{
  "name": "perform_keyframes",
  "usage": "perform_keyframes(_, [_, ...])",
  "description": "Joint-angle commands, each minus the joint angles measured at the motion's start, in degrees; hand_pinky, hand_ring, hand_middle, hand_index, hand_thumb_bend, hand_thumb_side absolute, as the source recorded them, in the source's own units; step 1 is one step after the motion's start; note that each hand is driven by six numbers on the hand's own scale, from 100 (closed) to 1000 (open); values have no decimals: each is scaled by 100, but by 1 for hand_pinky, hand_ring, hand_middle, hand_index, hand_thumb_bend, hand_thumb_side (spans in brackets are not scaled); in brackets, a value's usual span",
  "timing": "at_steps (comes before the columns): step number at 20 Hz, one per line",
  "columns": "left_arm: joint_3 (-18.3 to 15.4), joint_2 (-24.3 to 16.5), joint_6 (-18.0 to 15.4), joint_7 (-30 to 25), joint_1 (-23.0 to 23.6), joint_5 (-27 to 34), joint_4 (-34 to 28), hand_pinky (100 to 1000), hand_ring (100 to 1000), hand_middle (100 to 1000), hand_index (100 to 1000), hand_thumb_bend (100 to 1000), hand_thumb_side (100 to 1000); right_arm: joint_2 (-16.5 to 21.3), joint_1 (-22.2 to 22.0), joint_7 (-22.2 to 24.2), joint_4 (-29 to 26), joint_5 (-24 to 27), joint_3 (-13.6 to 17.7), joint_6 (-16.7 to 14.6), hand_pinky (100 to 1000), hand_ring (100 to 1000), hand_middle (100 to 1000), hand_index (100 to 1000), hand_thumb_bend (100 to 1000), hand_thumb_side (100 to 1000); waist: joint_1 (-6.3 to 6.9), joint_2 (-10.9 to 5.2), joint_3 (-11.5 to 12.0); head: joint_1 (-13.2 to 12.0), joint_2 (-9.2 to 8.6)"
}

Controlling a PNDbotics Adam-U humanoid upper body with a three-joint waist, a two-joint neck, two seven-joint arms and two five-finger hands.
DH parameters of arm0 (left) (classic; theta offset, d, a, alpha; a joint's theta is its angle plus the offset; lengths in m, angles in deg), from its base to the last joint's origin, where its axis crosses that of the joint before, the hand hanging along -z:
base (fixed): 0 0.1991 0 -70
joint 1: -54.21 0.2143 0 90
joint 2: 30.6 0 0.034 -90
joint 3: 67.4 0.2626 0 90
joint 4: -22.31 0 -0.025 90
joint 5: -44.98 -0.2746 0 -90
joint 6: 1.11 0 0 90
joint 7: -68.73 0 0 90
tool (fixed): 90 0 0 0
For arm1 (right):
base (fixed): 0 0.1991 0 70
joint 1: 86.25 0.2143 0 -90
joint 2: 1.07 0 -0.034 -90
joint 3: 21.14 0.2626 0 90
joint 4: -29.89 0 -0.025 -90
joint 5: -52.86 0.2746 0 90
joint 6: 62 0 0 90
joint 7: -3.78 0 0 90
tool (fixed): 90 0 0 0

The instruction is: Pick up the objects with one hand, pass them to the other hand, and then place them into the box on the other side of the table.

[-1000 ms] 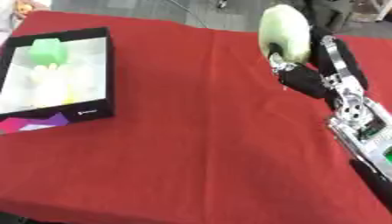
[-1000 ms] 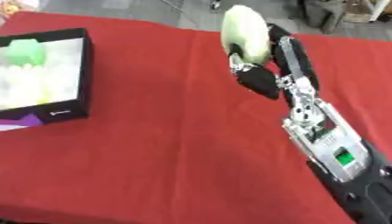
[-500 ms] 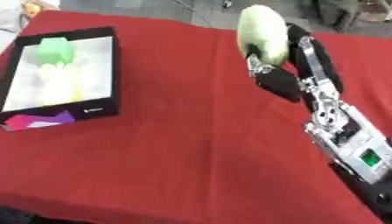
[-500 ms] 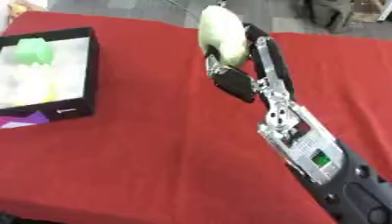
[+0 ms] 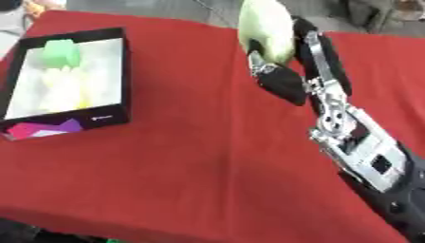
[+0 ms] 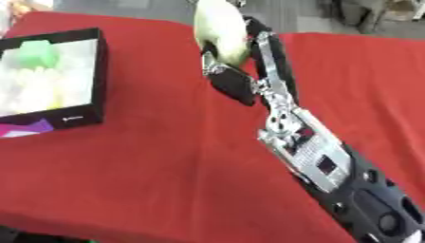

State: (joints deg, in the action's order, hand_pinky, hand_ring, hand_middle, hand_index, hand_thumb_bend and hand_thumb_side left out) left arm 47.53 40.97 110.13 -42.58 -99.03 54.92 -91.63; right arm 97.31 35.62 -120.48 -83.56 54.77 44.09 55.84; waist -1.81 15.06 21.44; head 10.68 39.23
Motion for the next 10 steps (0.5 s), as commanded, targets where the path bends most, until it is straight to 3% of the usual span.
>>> perform_keyframes(1, [96,-1,491,-320,-256,-233,28,949,826,809,845,100,805,3,149,-106,-114,-172,-77,188,685,497,457,522,100,100,32,-130,30,35,30])
perform_keyframes(5, [230,153,790,-795,-504,-678,334,947,832,811,854,100,822,-58,238,-92,-114,-398,-223,387,680,493,454,518,100,100,37,-102,84,43,22])
perform_keyframes(10, [360,337,781,-1154,-649,-1130,677,948,838,813,865,100,836,-126,308,13,-101,-636,-378,562,681,493,453,518,100,100,31,-64,128,62,-26])
